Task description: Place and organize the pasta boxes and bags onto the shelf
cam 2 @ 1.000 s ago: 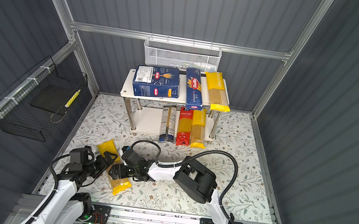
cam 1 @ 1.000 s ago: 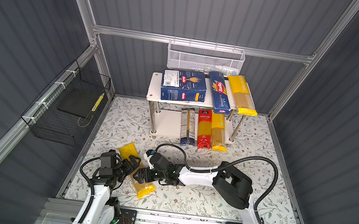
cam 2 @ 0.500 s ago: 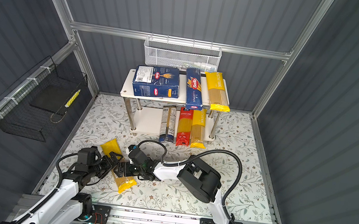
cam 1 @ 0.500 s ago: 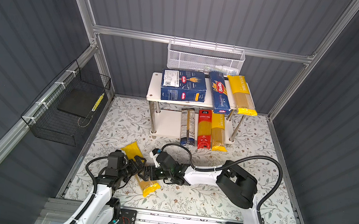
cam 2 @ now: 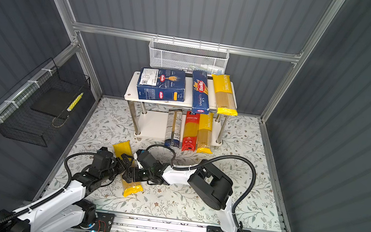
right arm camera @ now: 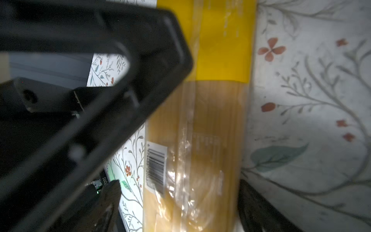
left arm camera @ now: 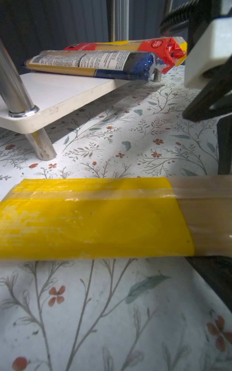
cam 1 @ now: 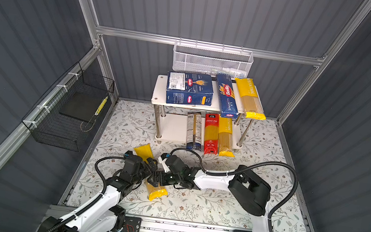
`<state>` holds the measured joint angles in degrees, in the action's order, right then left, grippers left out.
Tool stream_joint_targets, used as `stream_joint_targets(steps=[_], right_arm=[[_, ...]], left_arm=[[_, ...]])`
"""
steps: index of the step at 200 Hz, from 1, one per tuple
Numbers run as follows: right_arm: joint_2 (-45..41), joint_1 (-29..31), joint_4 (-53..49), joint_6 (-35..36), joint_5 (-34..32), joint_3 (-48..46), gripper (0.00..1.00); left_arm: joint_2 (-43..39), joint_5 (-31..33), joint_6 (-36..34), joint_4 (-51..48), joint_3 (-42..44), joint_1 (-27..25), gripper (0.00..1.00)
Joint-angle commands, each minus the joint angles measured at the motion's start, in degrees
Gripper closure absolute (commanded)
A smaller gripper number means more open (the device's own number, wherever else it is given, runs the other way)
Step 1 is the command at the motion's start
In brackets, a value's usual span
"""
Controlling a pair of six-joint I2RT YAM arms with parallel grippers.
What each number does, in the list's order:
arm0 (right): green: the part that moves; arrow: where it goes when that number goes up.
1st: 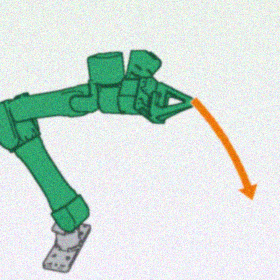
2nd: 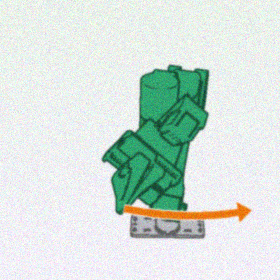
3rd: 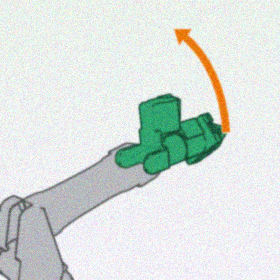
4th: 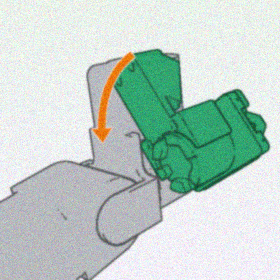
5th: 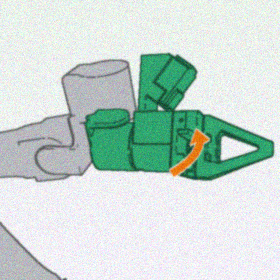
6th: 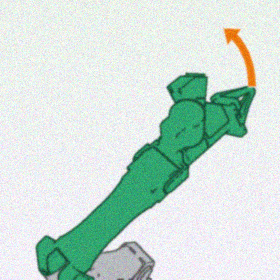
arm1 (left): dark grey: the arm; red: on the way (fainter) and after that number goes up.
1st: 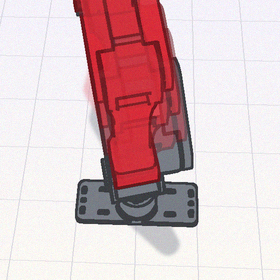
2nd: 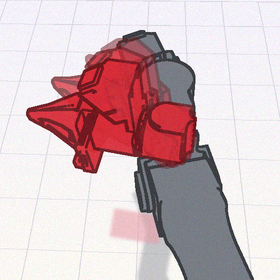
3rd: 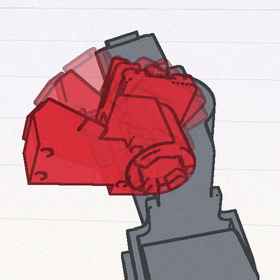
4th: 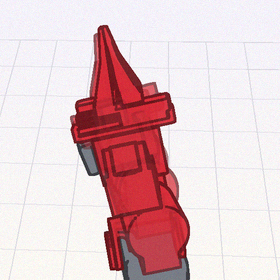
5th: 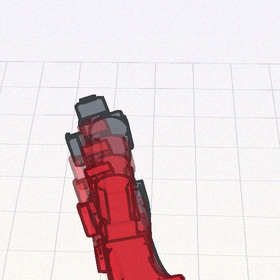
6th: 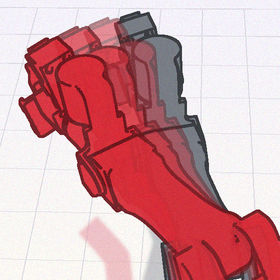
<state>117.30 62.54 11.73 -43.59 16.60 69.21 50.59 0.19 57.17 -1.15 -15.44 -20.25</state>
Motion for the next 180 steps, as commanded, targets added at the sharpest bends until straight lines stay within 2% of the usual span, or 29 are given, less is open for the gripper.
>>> stream_joint_targets(steps=[1, 55, 109, 140, 158, 180], right_arm=[[-0.14, -2.5, 2.77, -1.87, -4.14, 1.81, 0.09], [-0.06, -4.0, -2.67, 1.76, -4.56, 5.76, 0.09], [2.1, -4.4, -3.48, 1.62, -3.47, 9.92, 0.09], [2.9, -4.95, -4.96, 2.37, -3.62, 12.84, 0.09], [2.91, -5.31, -6.63, 3.28, -4.35, 14.38, 0.09], [1.8, -5.67, -8.52, 4.11, -5.99, 14.34, 0.09]], left_arm=[[0.72, -6.41, -2.09, -2.91, -1.07, -5.48, 0.0], [0.65, -1.03, -4.58, -8.32, -2.49, -6.56, 0.0], [6.2, -4.13, -6.02, -1.58, -3.23, -6.56, 0.0], [5.15, -2.98, -6.28, -3.6, -4.11, -6.56, 0.0], [3.39, 0.35, -7.31, -9.33, -5.82, -6.56, 0.0], [0.93, 7.84, -9.98, -17.21, -8.4, -6.47, 0.0]])
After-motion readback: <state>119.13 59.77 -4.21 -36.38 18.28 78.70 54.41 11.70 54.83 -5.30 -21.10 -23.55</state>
